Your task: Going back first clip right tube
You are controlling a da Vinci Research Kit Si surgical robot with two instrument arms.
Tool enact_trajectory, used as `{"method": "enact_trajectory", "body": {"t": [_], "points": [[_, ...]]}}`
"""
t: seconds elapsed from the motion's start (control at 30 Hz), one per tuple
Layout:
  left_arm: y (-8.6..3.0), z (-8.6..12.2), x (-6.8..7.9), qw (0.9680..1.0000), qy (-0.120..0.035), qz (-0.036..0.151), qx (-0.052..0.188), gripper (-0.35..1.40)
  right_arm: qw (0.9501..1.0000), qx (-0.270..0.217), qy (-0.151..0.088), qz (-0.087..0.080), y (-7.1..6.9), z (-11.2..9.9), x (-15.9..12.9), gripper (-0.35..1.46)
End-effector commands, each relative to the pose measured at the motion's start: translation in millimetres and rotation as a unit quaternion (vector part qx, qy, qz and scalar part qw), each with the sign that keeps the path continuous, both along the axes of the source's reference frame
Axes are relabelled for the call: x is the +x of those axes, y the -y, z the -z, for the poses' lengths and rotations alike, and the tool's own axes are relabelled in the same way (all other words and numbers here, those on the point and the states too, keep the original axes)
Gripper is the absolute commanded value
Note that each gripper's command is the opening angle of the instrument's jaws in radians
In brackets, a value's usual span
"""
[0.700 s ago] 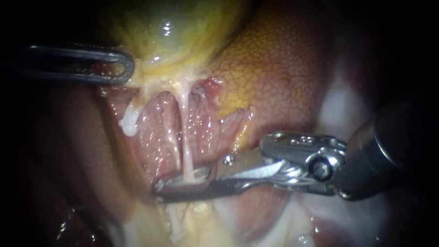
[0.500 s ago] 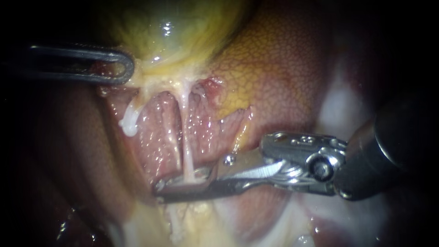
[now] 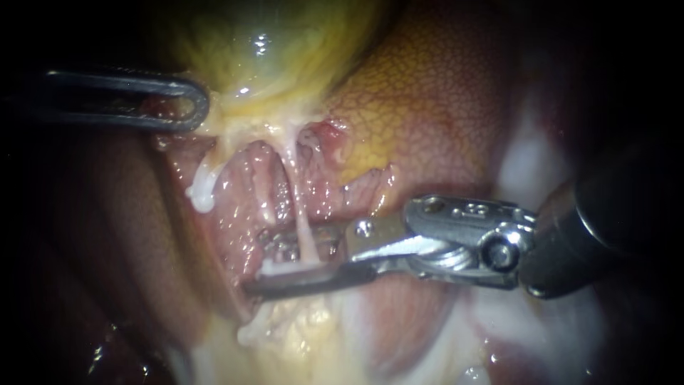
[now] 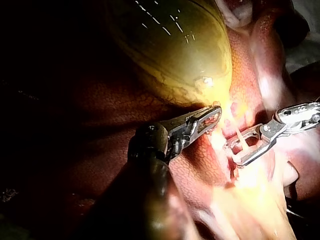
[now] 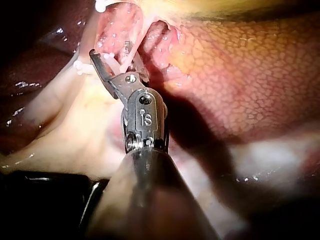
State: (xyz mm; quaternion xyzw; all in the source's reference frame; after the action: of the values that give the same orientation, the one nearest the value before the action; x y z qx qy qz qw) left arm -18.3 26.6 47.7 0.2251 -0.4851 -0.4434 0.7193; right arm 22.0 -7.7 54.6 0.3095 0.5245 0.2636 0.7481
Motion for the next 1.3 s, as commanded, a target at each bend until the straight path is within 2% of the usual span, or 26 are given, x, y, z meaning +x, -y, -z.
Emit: {"method": "enact_trajectory", "body": {"t": [0.03, 0.23, 0.43, 0.7, 0.93, 1.3], "points": [[0.0, -0.1, 0.0, 1.0000, 0.000, 0.000, 0.000, -0.35, 1.0000, -0.007, 0.000, 0.001, 0.0, -0.2, -0.2, 0.49], [0.0, -0.1, 0.1, 1.0000, 0.000, 0.000, 0.000, -0.35, 0.9976, -0.065, -0.011, 0.020, -0.2, -0.2, -1.8, 0.50], [0.0, -0.1, 0.2, 1.0000, 0.000, 0.000, 0.000, -0.35, 0.9906, -0.134, -0.010, 0.026, -0.3, 1.0, -5.0, 0.50], [0.0, -0.1, 0.2, 1.0000, 0.000, -0.001, 0.000, -0.35, 0.9805, -0.195, 0.003, 0.026, -2.3, 4.5, -9.7, 0.50], [0.0, -0.1, 0.3, 1.0000, 0.001, -0.001, 0.000, -0.35, 0.9751, -0.220, 0.005, 0.032, -3.4, 6.5, -12.4, 0.50], [-0.1, -0.4, -0.1, 1.0000, 0.000, 0.000, -0.001, -0.35, 0.9740, -0.224, 0.001, 0.037, -3.6, 6.5, -13.5, 0.50]]}}
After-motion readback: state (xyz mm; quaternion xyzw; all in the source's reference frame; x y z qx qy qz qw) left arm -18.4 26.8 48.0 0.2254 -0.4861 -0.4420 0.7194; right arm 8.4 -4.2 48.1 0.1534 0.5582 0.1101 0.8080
